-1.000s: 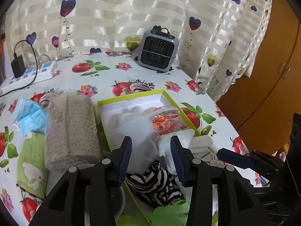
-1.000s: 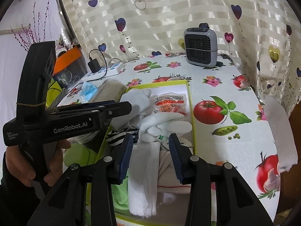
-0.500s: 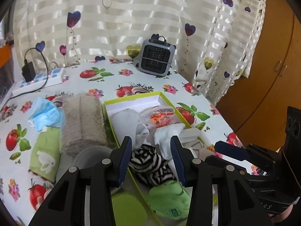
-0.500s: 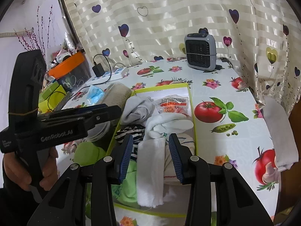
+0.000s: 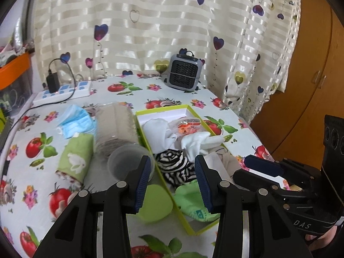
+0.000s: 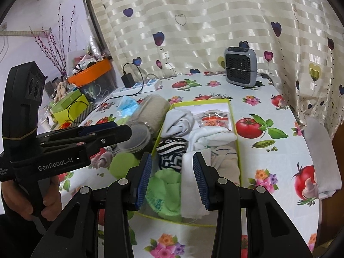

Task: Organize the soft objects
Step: 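Move the left tool toward the green bunny towel on the table, then close the left tool on the green bunny towel, then grasp the blue face mask with the right tool while the left holds the towel, then carry the green towel and blue mask over the white box with both tools, then open the left tool to drop the towel in the box while the right drops the mask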

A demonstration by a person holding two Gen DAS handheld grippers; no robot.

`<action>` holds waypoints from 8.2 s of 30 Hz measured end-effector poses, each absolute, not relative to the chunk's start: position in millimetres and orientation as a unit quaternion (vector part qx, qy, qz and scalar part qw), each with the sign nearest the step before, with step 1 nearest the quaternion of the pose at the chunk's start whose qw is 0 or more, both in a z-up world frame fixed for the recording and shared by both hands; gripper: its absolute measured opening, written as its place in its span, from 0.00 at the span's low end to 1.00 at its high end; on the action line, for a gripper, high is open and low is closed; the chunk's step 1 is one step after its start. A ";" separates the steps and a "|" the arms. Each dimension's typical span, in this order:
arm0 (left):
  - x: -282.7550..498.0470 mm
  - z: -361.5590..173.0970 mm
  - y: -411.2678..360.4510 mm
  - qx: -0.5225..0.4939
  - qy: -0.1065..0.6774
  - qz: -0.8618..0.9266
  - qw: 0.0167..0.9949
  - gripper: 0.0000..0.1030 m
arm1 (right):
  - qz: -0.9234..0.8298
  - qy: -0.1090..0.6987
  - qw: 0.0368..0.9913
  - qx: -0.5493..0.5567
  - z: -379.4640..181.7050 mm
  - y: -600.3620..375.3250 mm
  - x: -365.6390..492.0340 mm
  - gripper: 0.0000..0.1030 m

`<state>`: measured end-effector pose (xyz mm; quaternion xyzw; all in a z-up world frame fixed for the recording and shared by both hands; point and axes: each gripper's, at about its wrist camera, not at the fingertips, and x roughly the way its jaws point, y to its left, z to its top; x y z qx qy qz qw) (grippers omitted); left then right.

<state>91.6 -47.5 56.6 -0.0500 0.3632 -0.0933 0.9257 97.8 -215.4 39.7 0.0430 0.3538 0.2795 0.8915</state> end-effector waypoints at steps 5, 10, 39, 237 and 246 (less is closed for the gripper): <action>79.9 57.3 -36.4 -0.056 0.361 -0.076 0.928 0.40 | 0.286 0.350 0.891 0.039 43.4 -211.7 88.5 0.40; 71.5 56.0 -26.3 -0.063 0.361 -0.062 0.928 0.40 | 0.291 0.348 0.891 0.034 45.6 -206.4 82.5 0.40; 45.2 39.5 43.8 -0.109 0.368 0.004 0.923 0.40 | 0.318 0.355 0.879 0.013 43.4 -176.0 71.1 0.40; 162.5 27.2 -86.0 -0.045 0.404 -0.121 0.906 0.36 | 0.278 0.380 0.882 0.038 24.0 -249.5 154.7 0.42; 137.4 40.6 -85.2 -0.038 0.391 -0.115 0.912 0.36 | 0.284 0.375 0.882 0.033 28.0 -239.4 128.9 0.42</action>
